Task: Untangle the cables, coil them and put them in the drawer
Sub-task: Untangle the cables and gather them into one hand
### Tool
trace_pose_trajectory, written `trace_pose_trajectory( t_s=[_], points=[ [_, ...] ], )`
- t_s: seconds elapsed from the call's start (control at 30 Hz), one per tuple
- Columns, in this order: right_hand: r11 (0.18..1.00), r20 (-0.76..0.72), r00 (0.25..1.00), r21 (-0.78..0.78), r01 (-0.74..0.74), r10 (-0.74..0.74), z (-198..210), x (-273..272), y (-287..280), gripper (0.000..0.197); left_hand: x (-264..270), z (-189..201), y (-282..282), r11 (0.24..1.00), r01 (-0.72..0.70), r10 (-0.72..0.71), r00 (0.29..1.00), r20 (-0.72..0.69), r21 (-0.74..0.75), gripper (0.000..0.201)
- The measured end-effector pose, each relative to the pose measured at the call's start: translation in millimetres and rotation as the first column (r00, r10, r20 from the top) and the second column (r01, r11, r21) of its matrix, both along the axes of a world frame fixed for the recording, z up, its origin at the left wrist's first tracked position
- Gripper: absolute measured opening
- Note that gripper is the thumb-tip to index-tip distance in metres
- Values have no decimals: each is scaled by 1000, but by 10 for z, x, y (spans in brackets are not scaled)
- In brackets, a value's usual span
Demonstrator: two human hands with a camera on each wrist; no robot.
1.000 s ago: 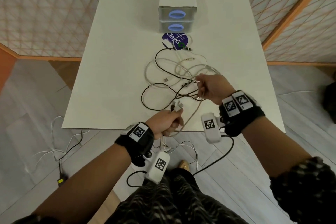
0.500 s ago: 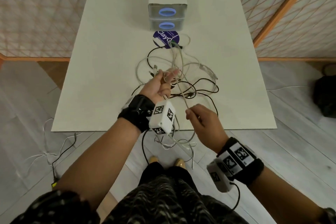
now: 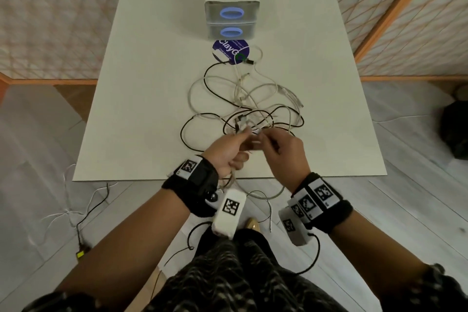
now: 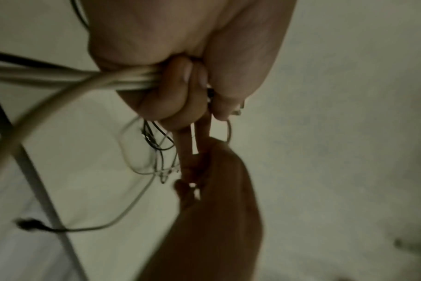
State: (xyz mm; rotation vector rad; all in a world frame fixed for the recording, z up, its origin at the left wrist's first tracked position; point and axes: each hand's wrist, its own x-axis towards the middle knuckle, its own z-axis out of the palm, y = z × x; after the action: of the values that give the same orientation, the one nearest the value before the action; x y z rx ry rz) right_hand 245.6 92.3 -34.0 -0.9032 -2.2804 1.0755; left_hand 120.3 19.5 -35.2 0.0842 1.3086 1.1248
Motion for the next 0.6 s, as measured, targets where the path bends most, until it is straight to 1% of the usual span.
trace_pose_trajectory(
  t_s=[0.07,0.13,0.2,0.23,0.27,0.3,0.33,0.37,0.4,0.43,0.47,0.5,0.53,0.6],
  points=[
    [996,-28,997,63,-66,68,-12,60,-106,14,-74,29,102,987,-124,105,979,177,101,47],
    [987,-17,989,59,-147,148,-71,209,-192,18,-205,34,194,957,-233,176,940,292,173,48],
    [966,34,966,29,-257,256,-209,459,-264,20,-377,30,249,917,-360,288,897,335,174,45],
    [955,88,951,-6,-297,297,-291,605,-297,22,-448,39,252,902,-398,332,886,323,166,40],
    [948,164,934,-54,-314,319,-366,739,-316,25,-490,49,234,903,-393,341,901,270,173,36],
    [950,245,919,-111,-291,310,-425,829,-294,30,-499,54,200,920,-341,309,934,180,194,34],
    [955,308,910,-191,-227,278,-440,869,-232,33,-457,63,151,944,-250,239,968,73,217,32],
    [944,330,917,-306,-122,225,-421,848,-148,33,-377,55,89,963,-133,144,989,-29,232,32],
    [888,296,941,-459,-12,165,-370,782,-64,31,-266,41,19,971,-3,33,992,-121,238,32],
    [785,230,966,-617,54,114,-309,680,21,32,-139,34,-54,963,135,-89,976,-200,232,32],
    [672,160,984,-738,65,80,-223,553,94,34,-15,18,-121,944,259,-199,942,-271,204,33],
    [588,98,993,-808,43,63,-138,420,150,39,92,-2,-176,922,355,-290,897,-334,154,34],
    [520,42,997,-854,4,62,-59,292,191,43,178,-32,-220,901,422,-357,852,-382,98,36],
    [450,-17,996,-891,-54,87,48,89,226,48,282,-112,-271,876,482,-419,788,-452,29,43]
  ],
)
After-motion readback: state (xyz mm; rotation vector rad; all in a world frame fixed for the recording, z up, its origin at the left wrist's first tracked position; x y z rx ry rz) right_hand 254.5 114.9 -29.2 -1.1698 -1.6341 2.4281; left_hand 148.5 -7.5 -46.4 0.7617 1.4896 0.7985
